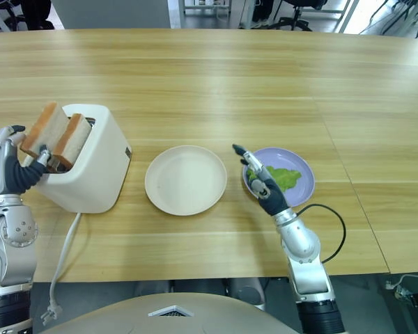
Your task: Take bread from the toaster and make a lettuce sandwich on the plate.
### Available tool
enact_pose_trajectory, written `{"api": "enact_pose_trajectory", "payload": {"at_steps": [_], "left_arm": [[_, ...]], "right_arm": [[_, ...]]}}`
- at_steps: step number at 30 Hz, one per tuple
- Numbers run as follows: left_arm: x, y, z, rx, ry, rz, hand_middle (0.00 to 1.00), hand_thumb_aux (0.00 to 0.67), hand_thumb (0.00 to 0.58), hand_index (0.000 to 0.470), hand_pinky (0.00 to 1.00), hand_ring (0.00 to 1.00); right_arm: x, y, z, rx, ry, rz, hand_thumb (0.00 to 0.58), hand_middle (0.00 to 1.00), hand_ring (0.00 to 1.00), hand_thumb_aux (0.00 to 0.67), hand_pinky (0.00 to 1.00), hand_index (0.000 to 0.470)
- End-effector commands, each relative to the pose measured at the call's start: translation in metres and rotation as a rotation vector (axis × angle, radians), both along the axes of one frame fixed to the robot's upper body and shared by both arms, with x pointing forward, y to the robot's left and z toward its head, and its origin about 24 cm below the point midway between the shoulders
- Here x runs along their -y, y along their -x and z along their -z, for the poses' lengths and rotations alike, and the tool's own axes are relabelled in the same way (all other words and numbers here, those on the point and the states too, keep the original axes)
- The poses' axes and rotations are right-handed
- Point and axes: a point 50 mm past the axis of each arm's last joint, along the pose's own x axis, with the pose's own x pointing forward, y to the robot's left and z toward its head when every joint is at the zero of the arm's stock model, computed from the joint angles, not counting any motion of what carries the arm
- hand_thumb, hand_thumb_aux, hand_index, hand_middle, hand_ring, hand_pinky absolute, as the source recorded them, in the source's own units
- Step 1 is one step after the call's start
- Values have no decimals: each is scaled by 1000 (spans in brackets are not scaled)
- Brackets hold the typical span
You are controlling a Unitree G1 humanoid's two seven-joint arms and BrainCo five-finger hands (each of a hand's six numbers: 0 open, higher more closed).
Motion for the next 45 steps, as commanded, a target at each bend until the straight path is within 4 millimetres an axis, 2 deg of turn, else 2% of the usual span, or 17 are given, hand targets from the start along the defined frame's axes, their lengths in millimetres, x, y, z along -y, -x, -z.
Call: {"api": "enact_pose_trajectory", "payload": {"at_steps": [1,3,5,8,11,13,17,21,28,30,31,32,33,34,36,39,45], "left_arm": [[3,11,-37,240,37,54,1000,670,580,460,1000,1000],[7,18,-55,345,33,90,1000,670,580,460,1000,1000],[14,25,-72,436,30,140,1000,670,580,460,1000,1000],[37,35,-95,537,37,277,1000,670,580,460,1000,1000],[64,38,-106,547,72,441,1000,670,580,460,1000,1000],[83,33,-105,484,131,556,1000,670,580,460,1000,1000],[115,13,-83,306,257,720,1000,670,580,460,1000,1000],[139,-13,-43,57,358,788,1000,670,580,460,1000,1000],[155,-48,28,-251,453,745,1000,670,580,460,1000,1000],[154,-56,48,-339,446,702,1000,670,580,460,1000,1000],[153,-60,59,-393,442,675,1000,670,580,460,1000,1000],[152,-63,69,-444,440,658,1000,670,580,460,1000,1000],[150,-65,78,-482,454,637,1000,670,580,460,1000,1000],[149,-67,90,-542,462,618,1000,670,580,460,1000,1000],[147,-66,112,-665,461,584,1000,670,580,460,1000,1000],[146,-57,141,-850,430,561,1000,670,580,460,1000,1000],[145,-36,157,-1049,373,587,1000,670,580,460,1000,1000]], "right_arm": [[34,-9,14,85,572,130,0,0,0,0,0,0],[50,-12,15,102,760,171,0,0,0,0,0,0],[63,-15,12,118,866,226,0,0,0,0,0,0],[82,-21,20,76,1049,263,0,0,0,0,0,0],[96,-25,30,28,1168,271,0,0,0,0,0,0],[102,-32,34,16,1215,272,0,0,0,0,0,0],[105,-46,40,16,1239,276,0,0,0,0,0,0],[103,-60,50,22,1259,257,0,0,0,0,0,0],[89,-71,66,42,1248,196,0,0,0,0,0,0],[84,-72,70,40,1249,168,92,0,0,55,0,38],[82,-71,71,40,1246,156,316,0,0,218,0,150],[80,-71,72,43,1239,147,484,0,0,397,0,272],[78,-71,72,44,1233,137,520,0,0,455,0,312],[77,-70,72,46,1229,128,579,0,0,638,0,438],[75,-69,72,47,1218,114,580,0,0,670,0,460],[72,-67,71,48,1203,98,580,0,0,670,0,460],[70,-64,63,78,1157,96,580,0,0,670,0,460]]}}
